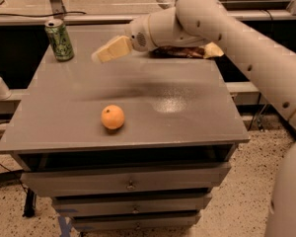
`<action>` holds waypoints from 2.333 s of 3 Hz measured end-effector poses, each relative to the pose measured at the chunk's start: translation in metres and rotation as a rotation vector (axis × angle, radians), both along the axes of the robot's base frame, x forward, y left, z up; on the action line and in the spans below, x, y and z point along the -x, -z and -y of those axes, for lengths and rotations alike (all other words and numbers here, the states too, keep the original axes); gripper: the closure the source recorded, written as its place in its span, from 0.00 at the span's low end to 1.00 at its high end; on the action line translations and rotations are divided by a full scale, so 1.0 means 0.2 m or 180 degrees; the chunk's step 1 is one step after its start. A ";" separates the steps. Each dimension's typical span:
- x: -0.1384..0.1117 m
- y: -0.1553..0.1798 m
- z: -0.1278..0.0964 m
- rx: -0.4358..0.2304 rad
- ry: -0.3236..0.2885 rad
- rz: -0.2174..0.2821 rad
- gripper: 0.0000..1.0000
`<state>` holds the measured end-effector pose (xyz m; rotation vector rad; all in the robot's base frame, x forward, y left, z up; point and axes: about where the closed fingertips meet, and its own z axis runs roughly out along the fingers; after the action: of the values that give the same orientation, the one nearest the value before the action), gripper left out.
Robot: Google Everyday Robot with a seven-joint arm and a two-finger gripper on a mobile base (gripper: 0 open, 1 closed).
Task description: Pick green can
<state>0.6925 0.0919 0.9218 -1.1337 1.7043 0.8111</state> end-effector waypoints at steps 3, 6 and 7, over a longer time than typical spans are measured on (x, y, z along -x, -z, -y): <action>-0.26 0.09 -0.66 -0.0277 -0.0090 0.0343 0.00; -0.50 0.20 -1.02 -0.0195 -0.0011 0.0424 0.16; -0.54 0.26 -1.04 -0.0218 0.0033 0.0367 0.38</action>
Offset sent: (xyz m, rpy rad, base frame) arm 0.0632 0.1440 -0.0186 0.1303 -0.1229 0.0184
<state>0.8004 0.2991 0.8705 -1.1031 1.5747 0.7770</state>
